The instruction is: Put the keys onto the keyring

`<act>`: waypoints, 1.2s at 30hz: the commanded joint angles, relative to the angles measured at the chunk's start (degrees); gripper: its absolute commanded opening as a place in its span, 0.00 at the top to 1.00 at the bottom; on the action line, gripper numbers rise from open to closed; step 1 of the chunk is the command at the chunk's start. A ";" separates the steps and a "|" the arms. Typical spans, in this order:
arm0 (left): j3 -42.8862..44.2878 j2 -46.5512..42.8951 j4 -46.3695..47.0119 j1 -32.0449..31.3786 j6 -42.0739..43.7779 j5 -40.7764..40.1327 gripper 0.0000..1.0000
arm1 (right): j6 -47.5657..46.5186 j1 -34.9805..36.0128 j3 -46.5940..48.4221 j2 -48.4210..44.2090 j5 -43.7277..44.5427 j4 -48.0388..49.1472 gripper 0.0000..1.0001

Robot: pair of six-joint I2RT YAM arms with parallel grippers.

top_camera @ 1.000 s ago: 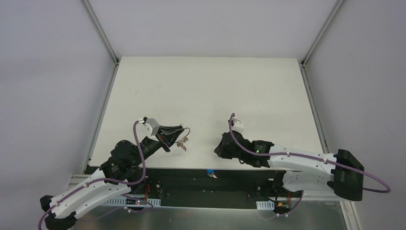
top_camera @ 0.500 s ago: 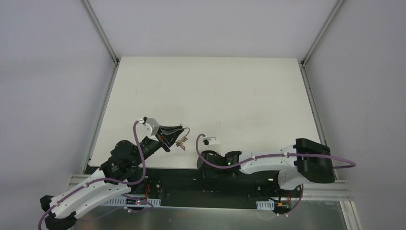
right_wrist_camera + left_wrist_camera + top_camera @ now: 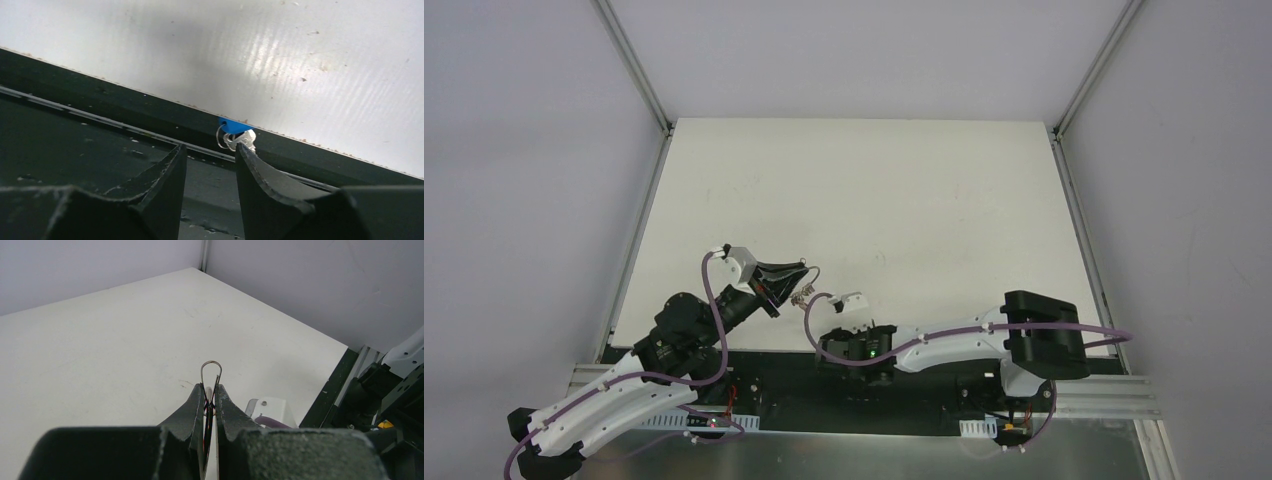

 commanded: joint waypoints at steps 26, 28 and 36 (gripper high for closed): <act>0.77 -0.41 2.41 -0.76 -0.36 -1.22 1.00 | 5.22 1.91 3.74 8.23 4.27 -5.98 0.65; 0.77 -0.43 2.40 -0.72 -0.39 -1.21 1.00 | 5.50 1.93 3.45 8.72 3.99 -5.78 0.66; 0.78 -0.07 2.54 -0.73 -0.36 -1.16 1.00 | 5.92 2.04 3.12 8.02 4.99 -6.58 1.00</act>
